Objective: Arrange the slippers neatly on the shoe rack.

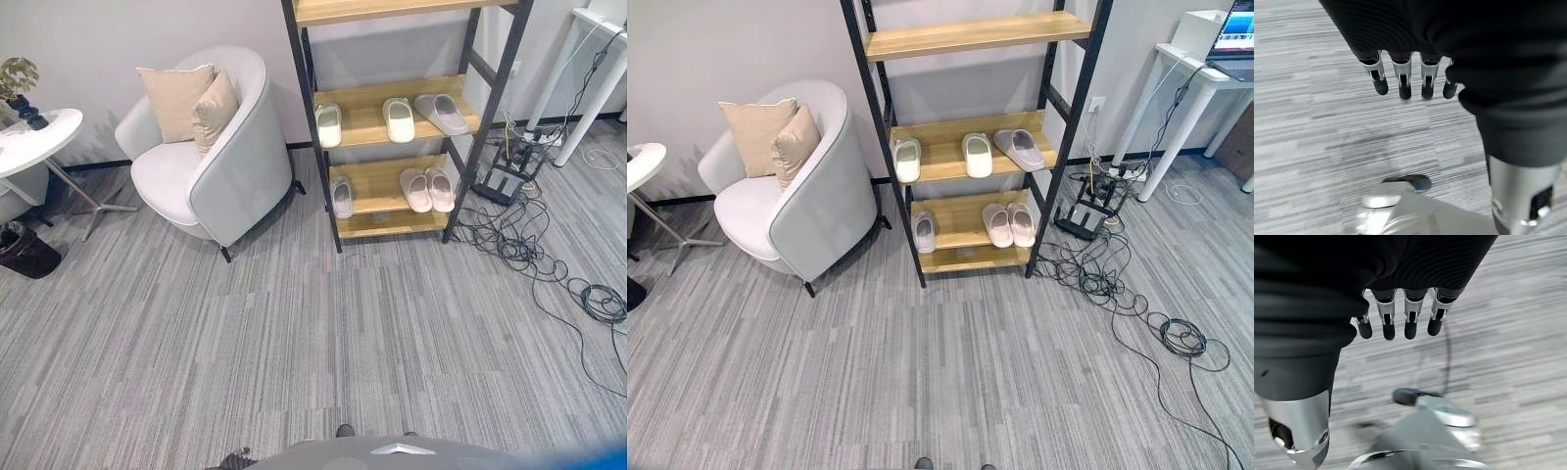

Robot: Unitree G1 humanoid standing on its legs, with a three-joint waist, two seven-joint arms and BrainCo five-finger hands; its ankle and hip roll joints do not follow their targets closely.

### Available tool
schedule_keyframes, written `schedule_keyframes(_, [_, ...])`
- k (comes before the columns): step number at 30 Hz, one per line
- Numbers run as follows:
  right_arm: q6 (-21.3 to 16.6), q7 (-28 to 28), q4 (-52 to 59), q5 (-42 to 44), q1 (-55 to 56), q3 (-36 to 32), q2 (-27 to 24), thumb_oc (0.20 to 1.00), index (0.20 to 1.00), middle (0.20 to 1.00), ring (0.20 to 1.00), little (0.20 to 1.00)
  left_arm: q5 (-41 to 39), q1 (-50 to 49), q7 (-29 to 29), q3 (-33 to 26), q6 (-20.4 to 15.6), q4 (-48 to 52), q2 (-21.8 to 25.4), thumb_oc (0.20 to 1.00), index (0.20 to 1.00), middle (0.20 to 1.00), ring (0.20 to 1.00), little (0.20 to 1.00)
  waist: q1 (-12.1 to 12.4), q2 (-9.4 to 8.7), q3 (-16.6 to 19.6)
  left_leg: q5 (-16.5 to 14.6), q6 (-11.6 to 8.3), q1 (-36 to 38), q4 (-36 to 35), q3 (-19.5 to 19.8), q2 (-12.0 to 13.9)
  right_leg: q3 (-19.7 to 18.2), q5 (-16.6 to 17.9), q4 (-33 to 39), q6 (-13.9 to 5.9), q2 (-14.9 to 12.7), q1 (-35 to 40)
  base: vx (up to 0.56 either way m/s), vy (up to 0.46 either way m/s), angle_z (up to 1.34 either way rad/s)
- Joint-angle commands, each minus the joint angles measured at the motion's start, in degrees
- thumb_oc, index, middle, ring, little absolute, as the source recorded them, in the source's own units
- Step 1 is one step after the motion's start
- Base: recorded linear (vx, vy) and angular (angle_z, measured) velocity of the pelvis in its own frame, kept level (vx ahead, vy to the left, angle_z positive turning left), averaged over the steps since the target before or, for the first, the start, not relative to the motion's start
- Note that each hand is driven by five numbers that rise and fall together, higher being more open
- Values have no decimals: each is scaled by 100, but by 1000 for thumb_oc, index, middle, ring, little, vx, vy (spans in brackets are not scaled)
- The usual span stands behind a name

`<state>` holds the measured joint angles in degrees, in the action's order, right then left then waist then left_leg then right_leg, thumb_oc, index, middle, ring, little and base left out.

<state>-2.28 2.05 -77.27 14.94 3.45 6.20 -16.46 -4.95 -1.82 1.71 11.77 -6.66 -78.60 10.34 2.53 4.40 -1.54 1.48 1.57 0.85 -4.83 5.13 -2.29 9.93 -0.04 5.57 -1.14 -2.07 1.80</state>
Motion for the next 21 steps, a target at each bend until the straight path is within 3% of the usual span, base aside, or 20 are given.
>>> schedule_keyframes(1, [-42,-38,-104,-181,-244,129,-52,1000,1000,1000,1000,1000,378,352,45,-2,-134,-293,19,1000,1000,1000,1000,1000,-41,-284,-62,-119,-349,-136,-17,272,86,27,-85,-57,-584,-485,105,0,0,0])
schedule_keyframes(12, [-12,-96,-45,-392,-337,248,-206,1000,1000,1000,1000,1000,762,576,118,362,-68,-202,-37,1000,1000,1000,1000,1000,-194,-390,-331,-108,-452,-158,-17,195,276,-82,-149,-57,-473,-287,54,31,-104,-6])
schedule_keyframes(16, [-25,-197,-251,-220,-327,-140,-642,1000,1000,1000,1000,1000,714,723,127,436,-96,-49,86,1000,1000,1000,1000,1000,-265,-407,-481,-31,-565,-206,-17,292,497,-28,-295,-248,-303,-138,-36,72,-190,4])
schedule_keyframes(19, [-53,-197,-269,-248,-443,-91,-724,1000,1000,1000,1000,1000,630,810,104,461,-145,31,133,1000,1000,1000,1000,1000,-257,-473,-643,-163,-653,-475,693,172,663,-53,-536,-626,-168,-105,-148,49,-135,10])
schedule_keyframes(20, [-66,-201,-219,-297,-546,15,-716,1000,1000,1000,1000,1000,623,898,117,508,-149,118,136,1000,1000,1000,1000,1000,-214,-535,-769,-117,-690,-841,1512,-33,674,-4,-585,-733,-98,-137,-122,30,-109,3])
schedule_keyframes(21, [-52,-210,-207,-340,-601,63,-740,1000,1000,1000,1000,1000,617,926,141,521,-141,146,125,1000,1000,1000,1000,1000,-183,-559,-817,-76,-644,-981,1783,-218,704,30,-622,-751,-79,-145,-75,97,-94,10])
